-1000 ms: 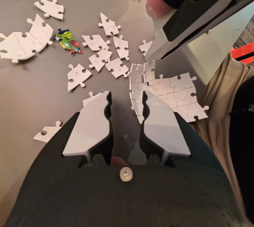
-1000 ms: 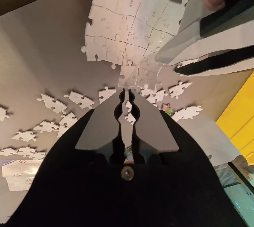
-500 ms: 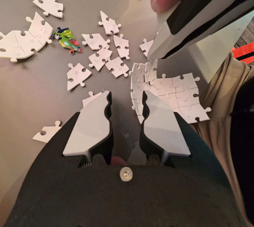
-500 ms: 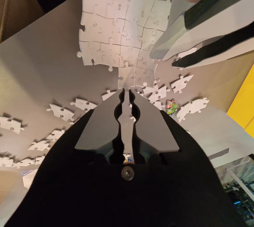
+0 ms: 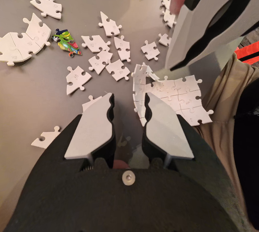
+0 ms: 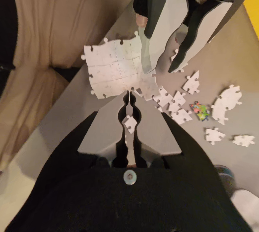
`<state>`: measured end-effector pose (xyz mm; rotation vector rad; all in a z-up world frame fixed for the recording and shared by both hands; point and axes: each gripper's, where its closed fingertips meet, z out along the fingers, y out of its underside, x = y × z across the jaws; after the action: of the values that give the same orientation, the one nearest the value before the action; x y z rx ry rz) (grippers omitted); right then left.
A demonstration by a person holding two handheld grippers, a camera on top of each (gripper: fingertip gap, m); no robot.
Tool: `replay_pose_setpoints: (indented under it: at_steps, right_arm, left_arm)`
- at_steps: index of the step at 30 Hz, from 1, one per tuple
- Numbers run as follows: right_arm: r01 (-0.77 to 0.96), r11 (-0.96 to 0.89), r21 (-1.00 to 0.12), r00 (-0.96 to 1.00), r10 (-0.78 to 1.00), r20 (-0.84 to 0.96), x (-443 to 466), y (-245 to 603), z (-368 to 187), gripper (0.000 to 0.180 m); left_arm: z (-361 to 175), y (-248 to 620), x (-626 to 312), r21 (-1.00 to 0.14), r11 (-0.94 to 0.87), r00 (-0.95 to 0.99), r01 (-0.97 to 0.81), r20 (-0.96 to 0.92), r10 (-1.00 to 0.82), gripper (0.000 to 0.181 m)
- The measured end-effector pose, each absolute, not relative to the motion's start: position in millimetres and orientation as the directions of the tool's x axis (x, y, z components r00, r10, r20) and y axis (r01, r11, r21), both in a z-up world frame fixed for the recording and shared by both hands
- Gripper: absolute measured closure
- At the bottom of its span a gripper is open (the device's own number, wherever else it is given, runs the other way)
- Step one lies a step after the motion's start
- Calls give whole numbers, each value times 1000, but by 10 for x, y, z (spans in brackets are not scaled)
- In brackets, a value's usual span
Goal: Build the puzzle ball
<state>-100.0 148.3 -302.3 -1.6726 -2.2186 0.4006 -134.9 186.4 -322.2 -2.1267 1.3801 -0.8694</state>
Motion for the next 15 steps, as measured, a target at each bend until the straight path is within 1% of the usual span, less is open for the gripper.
replay_pose_setpoints:
  at_steps: [1,6,9,15]
  right_arm:
    - [864,232,-447,-224,972,72,-1020,1466,-3053,180]
    - [863,140,-486,-121,990,70,-1039,1536,-3200,180]
    - [873,143,-467,-112,989,94,-1004,1568,-3242,180]
    - [878,113,-465,-78,993,93,-991,1592,-3310,180]
  left_arm:
    - [-3225,1862,-1347,-669,-393,298,-631,259,-919,139]
    - [-3230,1847,-1343,-661,-393,299,-639,257,-919,140]
    - [-3219,1851,-1336,-662,-392,300,-639,255,-919,139]
    - [-3228,1826,-1305,-656,-391,290,-645,264,-920,139]
